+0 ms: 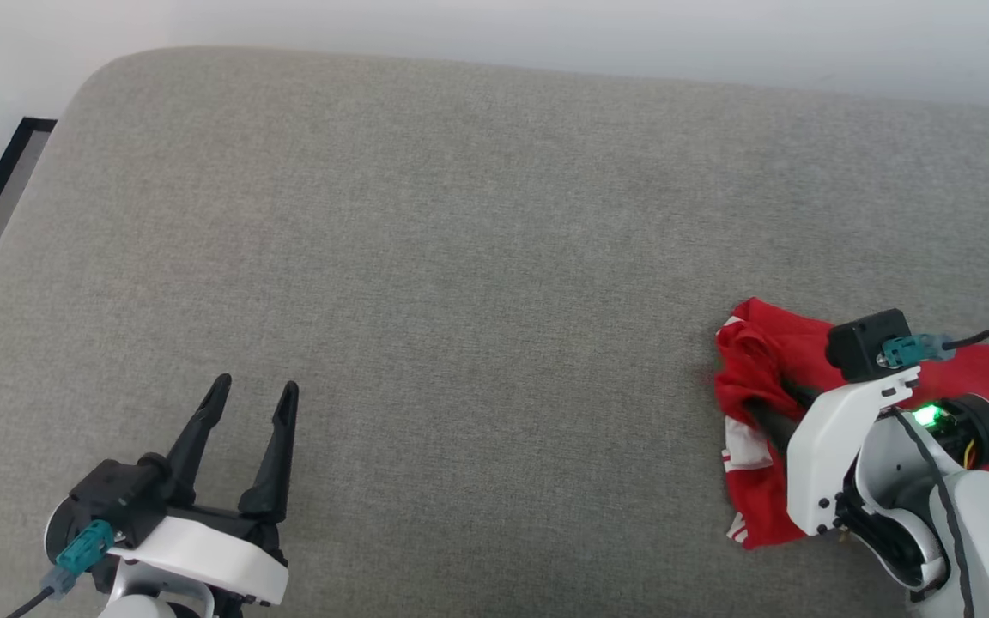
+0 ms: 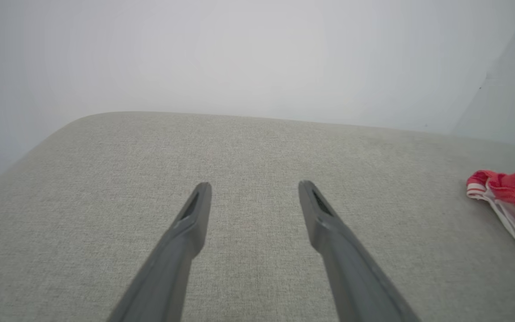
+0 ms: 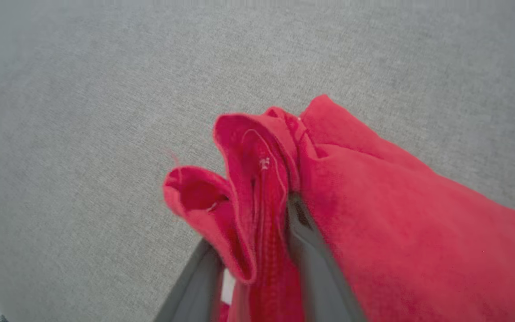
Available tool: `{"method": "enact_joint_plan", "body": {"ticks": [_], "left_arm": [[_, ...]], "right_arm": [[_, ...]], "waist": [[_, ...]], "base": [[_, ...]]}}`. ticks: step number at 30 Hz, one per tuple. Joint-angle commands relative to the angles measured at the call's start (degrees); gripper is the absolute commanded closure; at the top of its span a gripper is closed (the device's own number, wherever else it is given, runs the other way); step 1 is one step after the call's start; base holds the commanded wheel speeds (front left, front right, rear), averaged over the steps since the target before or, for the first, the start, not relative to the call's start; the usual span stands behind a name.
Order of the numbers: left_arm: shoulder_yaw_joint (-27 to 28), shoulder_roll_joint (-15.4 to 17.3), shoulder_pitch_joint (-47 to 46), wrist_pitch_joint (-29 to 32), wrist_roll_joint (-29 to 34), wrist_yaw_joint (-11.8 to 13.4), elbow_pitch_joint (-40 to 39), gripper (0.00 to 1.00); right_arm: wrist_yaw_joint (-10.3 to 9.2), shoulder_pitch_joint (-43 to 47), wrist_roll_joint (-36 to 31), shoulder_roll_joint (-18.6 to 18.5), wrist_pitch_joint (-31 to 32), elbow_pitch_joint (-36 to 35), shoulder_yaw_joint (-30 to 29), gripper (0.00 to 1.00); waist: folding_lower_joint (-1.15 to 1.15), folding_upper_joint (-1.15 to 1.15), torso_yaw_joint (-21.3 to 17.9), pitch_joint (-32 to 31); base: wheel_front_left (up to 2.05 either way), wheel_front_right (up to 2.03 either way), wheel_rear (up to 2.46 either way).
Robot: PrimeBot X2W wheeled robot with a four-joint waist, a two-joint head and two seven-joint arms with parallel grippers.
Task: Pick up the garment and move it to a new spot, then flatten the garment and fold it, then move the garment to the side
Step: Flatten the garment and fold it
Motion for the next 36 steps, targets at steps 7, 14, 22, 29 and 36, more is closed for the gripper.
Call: {"method": "enact_joint_plan", "body": {"ticks": [7,14,22,29,36], "left_arm": [[1.4,0.6,1.1,-0.3,-0.2,0.1,0.5,0.00],[0.9,0.7,1.7,-0.3,-0.2,0.1,0.5,0.00],[-0.4,0.9,2.0,-0.3,-0.9,0.1,1.6,0.00],[1.0,0.3,3.1,-0.3,-1.3,0.1,1.9,0.00],[3.7,-1.1,5.8,-0.3,-1.1,0.1,1.1,0.00]], "right_arm": [[-0.01,0.0,-0.1,-0.6,-2.4,-3.0,-1.5,0.00],[0.00,1.4,-0.4,-1.8,-5.3,-1.8,-6.7,0.00],[0.00,1.5,0.5,-0.8,-13.8,5.6,-10.1,0.00],[0.00,1.1,1.2,0.0,-29.4,9.4,-13.1,0.00],[0.00,4.2,-0.6,1.2,-44.1,12.9,-14.0,0.00]], "waist": [[0.00,0.00,-2.1,-1.4],[0.00,0.00,-4.1,-3.0],[0.00,0.00,-6.0,-5.0],[0.00,0.00,-7.3,-7.4],[0.00,0.00,-7.6,-9.9]], "base": [[0.00,0.00,0.00],[0.00,0.00,0.00],[0.00,0.00,0.00],[0.00,0.00,0.00],[0.00,0.00,0.00]]}}
